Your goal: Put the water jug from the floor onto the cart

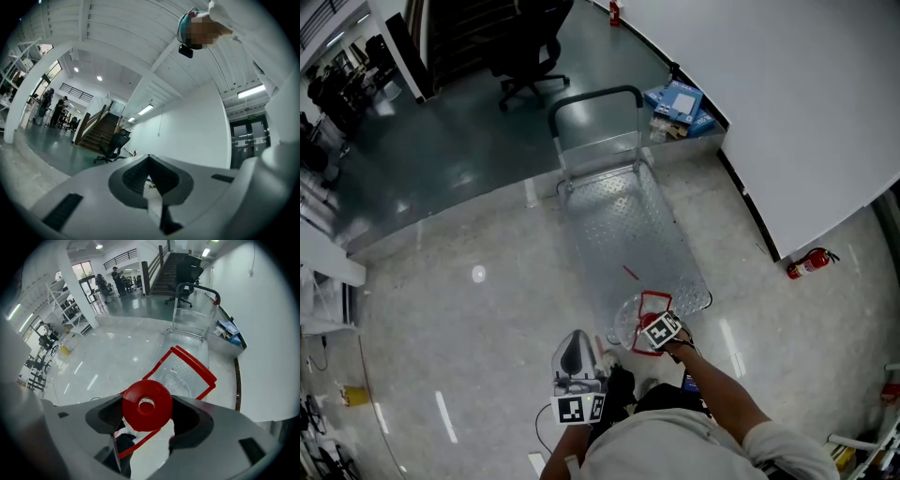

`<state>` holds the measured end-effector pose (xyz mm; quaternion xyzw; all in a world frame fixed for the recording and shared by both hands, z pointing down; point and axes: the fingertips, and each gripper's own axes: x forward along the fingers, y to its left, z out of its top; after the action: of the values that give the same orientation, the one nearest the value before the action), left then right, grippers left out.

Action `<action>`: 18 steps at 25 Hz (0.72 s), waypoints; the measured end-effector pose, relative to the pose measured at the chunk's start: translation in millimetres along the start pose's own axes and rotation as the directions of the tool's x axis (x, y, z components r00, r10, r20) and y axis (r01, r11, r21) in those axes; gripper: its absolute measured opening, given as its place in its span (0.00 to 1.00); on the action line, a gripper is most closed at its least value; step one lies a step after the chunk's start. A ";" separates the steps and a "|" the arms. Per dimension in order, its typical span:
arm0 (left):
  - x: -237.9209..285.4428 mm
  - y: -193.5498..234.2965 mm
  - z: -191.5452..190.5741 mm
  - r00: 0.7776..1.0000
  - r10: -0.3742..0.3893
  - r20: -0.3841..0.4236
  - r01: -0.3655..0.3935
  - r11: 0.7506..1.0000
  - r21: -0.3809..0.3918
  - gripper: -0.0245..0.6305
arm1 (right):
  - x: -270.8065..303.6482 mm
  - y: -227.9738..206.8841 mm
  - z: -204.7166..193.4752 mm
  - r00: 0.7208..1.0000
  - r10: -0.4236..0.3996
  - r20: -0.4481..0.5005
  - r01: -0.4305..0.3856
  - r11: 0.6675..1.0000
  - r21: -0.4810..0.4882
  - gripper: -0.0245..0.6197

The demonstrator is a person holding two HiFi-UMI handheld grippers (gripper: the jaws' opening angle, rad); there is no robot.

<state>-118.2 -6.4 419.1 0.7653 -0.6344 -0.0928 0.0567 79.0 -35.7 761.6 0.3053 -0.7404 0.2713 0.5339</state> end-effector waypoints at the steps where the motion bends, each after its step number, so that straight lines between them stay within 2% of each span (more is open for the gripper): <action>1: 7.4 5.2 0.7 1.000 -0.001 -0.002 0.001 1.000 0.001 0.04 | 3.0 -2.9 7.4 1.000 0.001 0.000 -0.001 1.000 -0.001 0.51; 9: 39.8 27.5 -13.3 0.998 0.039 -0.041 -0.039 0.999 0.000 0.04 | 43.2 -17.5 52.9 1.000 0.015 -0.005 -0.015 0.999 -0.038 0.51; 15: 53.0 38.3 -29.6 0.993 0.107 -0.057 -0.108 0.994 -0.024 0.04 | 82.1 -32.2 71.0 0.999 0.033 -0.021 -0.033 0.999 -0.019 0.51; 18: 53.6 38.1 -38.8 0.990 0.116 -0.079 -0.119 0.992 -0.031 0.04 | 97.7 -36.2 74.4 0.999 0.037 -0.028 -0.037 0.999 -0.020 0.51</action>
<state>-136.9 -67.4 461.0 0.7286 -0.6739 -0.0709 0.1000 35.6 -129.8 836.8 0.2823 -0.7413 0.2775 0.5420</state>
